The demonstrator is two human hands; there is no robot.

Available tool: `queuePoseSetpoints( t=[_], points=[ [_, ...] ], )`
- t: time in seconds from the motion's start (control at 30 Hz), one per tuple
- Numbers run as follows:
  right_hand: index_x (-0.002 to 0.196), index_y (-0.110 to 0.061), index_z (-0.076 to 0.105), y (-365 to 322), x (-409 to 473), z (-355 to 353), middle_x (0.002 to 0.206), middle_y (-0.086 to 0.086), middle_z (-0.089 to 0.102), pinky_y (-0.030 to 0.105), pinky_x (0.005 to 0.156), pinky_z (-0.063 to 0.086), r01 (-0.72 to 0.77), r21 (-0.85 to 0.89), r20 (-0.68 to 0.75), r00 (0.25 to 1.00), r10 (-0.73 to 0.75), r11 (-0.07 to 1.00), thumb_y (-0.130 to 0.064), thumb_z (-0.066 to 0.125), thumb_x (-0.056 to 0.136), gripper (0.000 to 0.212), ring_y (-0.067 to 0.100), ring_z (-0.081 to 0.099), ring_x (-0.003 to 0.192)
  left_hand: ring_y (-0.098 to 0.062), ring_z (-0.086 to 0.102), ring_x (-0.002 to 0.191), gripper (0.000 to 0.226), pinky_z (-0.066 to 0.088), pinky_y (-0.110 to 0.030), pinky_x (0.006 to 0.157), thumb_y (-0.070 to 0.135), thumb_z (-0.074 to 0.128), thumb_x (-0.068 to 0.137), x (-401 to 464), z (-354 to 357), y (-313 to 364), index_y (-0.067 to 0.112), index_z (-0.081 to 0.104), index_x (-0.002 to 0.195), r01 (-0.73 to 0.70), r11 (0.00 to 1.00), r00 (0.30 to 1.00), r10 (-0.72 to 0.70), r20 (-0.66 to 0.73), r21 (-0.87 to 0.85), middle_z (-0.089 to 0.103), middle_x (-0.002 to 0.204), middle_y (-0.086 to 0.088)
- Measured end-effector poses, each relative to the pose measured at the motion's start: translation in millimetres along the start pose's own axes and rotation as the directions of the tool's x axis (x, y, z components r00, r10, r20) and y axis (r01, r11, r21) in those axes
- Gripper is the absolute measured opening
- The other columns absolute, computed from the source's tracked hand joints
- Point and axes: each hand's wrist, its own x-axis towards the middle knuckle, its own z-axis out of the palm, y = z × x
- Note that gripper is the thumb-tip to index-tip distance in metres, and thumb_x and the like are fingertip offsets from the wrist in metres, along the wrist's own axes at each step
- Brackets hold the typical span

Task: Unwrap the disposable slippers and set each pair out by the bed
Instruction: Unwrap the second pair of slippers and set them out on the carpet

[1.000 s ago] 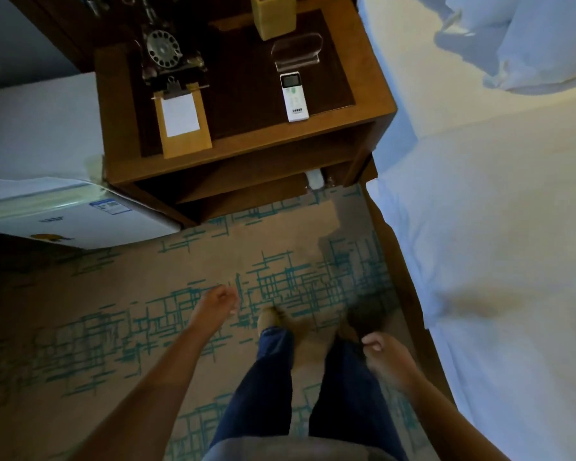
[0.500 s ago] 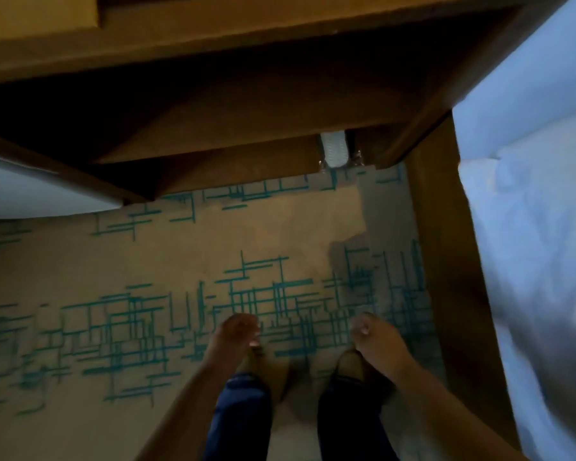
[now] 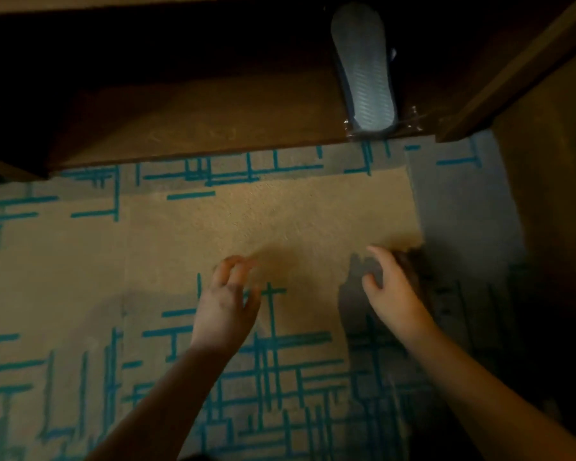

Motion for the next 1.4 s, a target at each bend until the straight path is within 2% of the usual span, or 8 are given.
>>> queuePoseSetpoints(
  t=[0.23,0.4,0.53,0.73,0.83,1.0,1.23,1.4],
  points=[
    [0.138,-0.018,0.040,-12,72,-2,0.140,0.012,0.043,0.045,0.104,0.040,0.203,-0.249,-0.331,0.901,-0.280,0.947,-0.020,0.071,0.075,0.070,0.030,0.041,0.130,-0.028,0.021,0.140,0.062,0.028,-0.054,0.111,0.046,0.036,0.081,27,42,-18,0.026,0.029,0.139,-0.059,0.957,0.998,0.052,0.034,0.283,0.031,0.150,-0.012],
    [0.142,-0.019,0.034,-25,128,-29,0.150,0.016,0.029,0.051,0.109,0.029,0.208,-0.421,-0.401,0.831,-0.387,0.883,-0.023,0.071,0.074,0.078,0.034,0.028,0.138,-0.023,0.010,0.141,0.067,0.009,-0.046,0.112,0.062,0.007,0.086,29,51,-24,0.030,0.012,0.145,-0.056,0.925,0.998,0.047,0.034,0.377,0.020,0.154,-0.007],
    [0.145,-0.021,0.027,-29,160,-44,0.154,0.013,0.023,0.052,0.115,0.018,0.185,-0.548,-0.325,0.851,-0.412,0.816,-0.023,0.066,0.079,0.077,0.031,0.019,0.143,-0.022,0.012,0.140,0.069,-0.002,-0.039,0.113,0.063,0.008,0.085,31,50,-25,0.030,0.008,0.146,-0.056,0.908,0.998,0.043,0.041,0.414,0.021,0.152,-0.006],
    [0.133,-0.018,0.045,-27,187,-50,0.137,0.014,0.049,0.052,0.111,0.025,0.232,-0.658,-0.318,0.777,-0.543,0.717,-0.014,0.065,0.079,0.057,0.033,0.039,0.133,-0.015,-0.008,0.145,0.068,-0.004,-0.036,0.113,0.064,0.009,0.085,31,51,-28,0.033,0.008,0.145,-0.046,0.914,0.999,0.036,0.033,0.404,0.019,0.153,-0.003],
    [0.114,-0.012,0.060,-30,202,-50,0.111,0.013,0.064,0.049,0.099,0.041,0.290,-0.698,-0.312,0.700,-0.642,0.655,0.002,0.071,0.068,0.049,0.034,0.058,0.108,-0.013,-0.008,0.144,0.067,-0.003,-0.037,0.113,0.064,0.009,0.086,30,52,-27,0.034,0.005,0.145,-0.052,0.917,0.999,0.048,0.018,0.395,0.015,0.154,0.002],
    [0.104,-0.011,0.065,-30,203,-49,0.098,0.010,0.068,0.042,0.080,0.051,0.323,-0.716,-0.297,0.661,-0.689,0.619,0.004,0.074,0.062,0.046,0.032,0.063,0.093,-0.012,-0.009,0.144,0.068,-0.004,-0.037,0.114,0.065,0.010,0.084,32,56,-31,0.034,0.005,0.145,-0.069,0.916,0.997,0.072,0.007,0.395,-0.014,0.157,0.008],
    [0.111,-0.018,0.064,-17,162,-30,0.104,0.002,0.068,0.041,0.086,0.049,0.435,-0.679,-0.289,0.582,-0.760,0.592,-0.012,0.066,0.078,0.034,0.025,0.061,0.097,-0.014,-0.009,0.145,0.069,-0.005,-0.035,0.114,0.064,0.008,0.084,32,53,-29,0.033,0.008,0.145,-0.061,0.912,0.998,0.063,0.007,0.406,0.020,0.153,-0.003],
    [0.108,-0.019,0.067,17,101,2,0.102,0.000,0.070,0.033,0.075,0.053,0.560,-0.597,-0.284,0.522,-0.804,0.574,-0.014,0.069,0.075,0.034,0.020,0.063,0.092,-0.023,0.012,0.141,0.068,0.014,-0.050,0.111,0.063,0.011,0.085,31,53,-25,0.029,0.018,0.144,-0.058,0.931,0.998,0.064,-0.004,0.361,0.026,0.153,-0.009]
  ],
)
